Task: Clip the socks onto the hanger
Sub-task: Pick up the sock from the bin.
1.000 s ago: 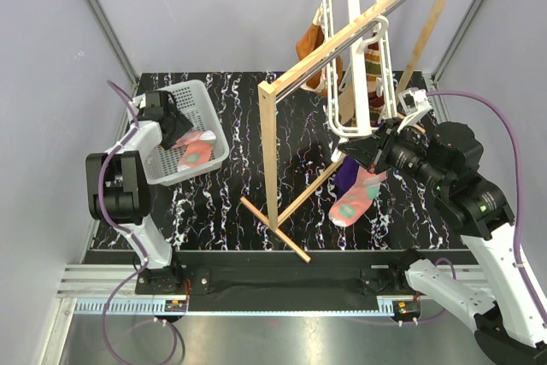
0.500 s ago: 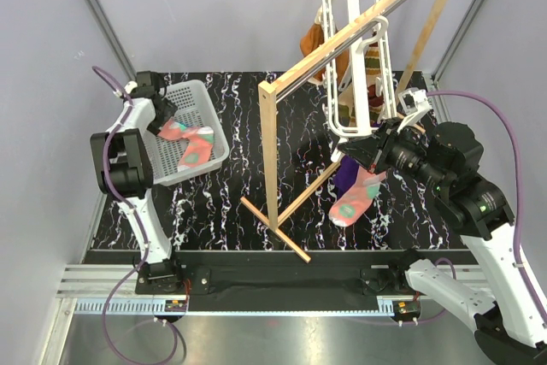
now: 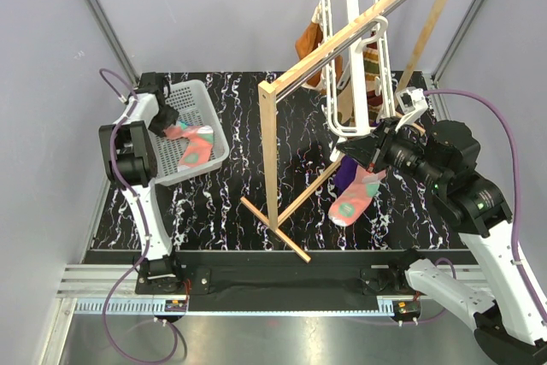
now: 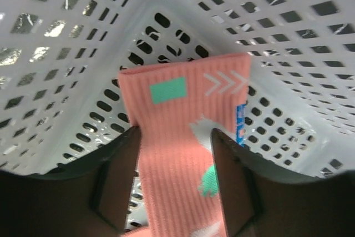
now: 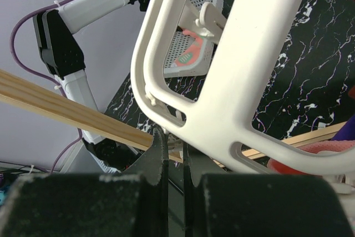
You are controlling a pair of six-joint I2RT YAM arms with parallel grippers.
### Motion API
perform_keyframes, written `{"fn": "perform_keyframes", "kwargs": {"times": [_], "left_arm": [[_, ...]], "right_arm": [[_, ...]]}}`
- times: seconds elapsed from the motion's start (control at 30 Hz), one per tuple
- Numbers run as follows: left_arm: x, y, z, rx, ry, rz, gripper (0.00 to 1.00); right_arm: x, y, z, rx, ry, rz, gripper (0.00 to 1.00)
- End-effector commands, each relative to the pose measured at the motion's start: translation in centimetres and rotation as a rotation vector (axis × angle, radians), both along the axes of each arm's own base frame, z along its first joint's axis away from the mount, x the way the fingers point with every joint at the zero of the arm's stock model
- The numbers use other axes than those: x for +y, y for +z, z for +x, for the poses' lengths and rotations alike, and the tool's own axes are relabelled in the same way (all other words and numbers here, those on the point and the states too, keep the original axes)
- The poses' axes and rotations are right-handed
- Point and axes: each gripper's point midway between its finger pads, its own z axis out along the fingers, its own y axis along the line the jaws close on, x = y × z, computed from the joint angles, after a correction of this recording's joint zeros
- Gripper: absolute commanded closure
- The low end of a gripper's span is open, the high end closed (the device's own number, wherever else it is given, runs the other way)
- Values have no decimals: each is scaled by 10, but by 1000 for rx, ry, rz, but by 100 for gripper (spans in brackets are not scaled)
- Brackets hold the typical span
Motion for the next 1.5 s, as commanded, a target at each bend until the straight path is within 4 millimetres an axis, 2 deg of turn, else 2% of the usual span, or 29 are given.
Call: {"fn": "perform_keyframes", "kwargs": {"times": [0.0,0.03,0.07,0.17,0.33,0.37,0.43,0.47,0.53,0.57,0.6,0.67,0.7,0.73,0.77,0.8,0.87,0.9,0.97,1.0,1.03,1.07,1.1,1.2,1.23,1.4,1.47], "left_arm": [[-1,-14,-2,25,-6,-31,49],[-3,-13,2,4,-37,-42,57],[-3,-11,5,-9,-51,-49,78],[-7,1,13,-66,-111,-55,98],[-11,38,22,-171,-197,-28,100],[-11,61,23,-224,-209,-12,100],[-13,79,22,-289,-237,10,100],[-14,107,20,-351,-248,28,100],[-18,134,18,-430,-300,56,100],[-20,139,11,-437,-310,58,100],[-24,166,5,-489,-331,78,100],[-35,179,-9,-523,-381,57,100],[-47,209,-17,-600,-434,57,100],[-55,221,-25,-637,-464,58,100],[-64,219,-35,-648,-497,51,100],[-79,253,-46,-750,-562,88,100],[-109,270,-64,-827,-689,70,100],[-139,286,-85,-905,-819,77,100],[-167,297,-106,-964,-933,89,100],[-201,298,-122,-998,-1066,90,100],[-217,311,-139,-1049,-1133,102,100],[-232,314,-150,-1070,-1192,99,100],[-258,321,-166,-1115,-1289,102,100],[-297,329,-208,-1225,-1469,33,100],[-304,324,-217,-1235,-1509,2,100],[-344,324,-264,-1320,-1693,-109,100],[-354,324,-275,-1334,-1722,-148,100]], "right_arm": [[4,-3,-6,27,36,1,100],[4,-4,-5,30,36,0,100],[4,-3,-6,30,36,0,100],[4,-3,-6,30,36,0,100],[5,-3,-5,27,38,0,100],[5,-2,-5,26,35,0,100],[4,-2,-4,24,32,0,100],[4,-2,-4,23,32,-1,100],[4,-3,-4,25,32,-1,100],[4,-3,-4,24,32,0,100],[4,-3,-5,21,32,-1,100],[3,-3,-5,19,30,-3,100],[4,-4,-4,18,30,-4,100],[4,-3,-4,16,30,-2,100],[4,-3,-4,16,33,-2,100],[5,-2,-3,12,36,2,100],[7,-3,-3,16,45,7,100],[8,-2,-2,10,48,12,100],[9,0,-2,4,50,20,100],[10,0,-1,3,52,23,100],[10,2,-1,1,50,29,100],[11,2,0,1,51,31,100],[11,5,0,-9,52,37,100],[15,11,0,-16,68,63,100],[16,13,-1,-15,74,73,100],[19,21,-2,-24,87,102,100],[21,22,-4,-20,102,111,100]]}}
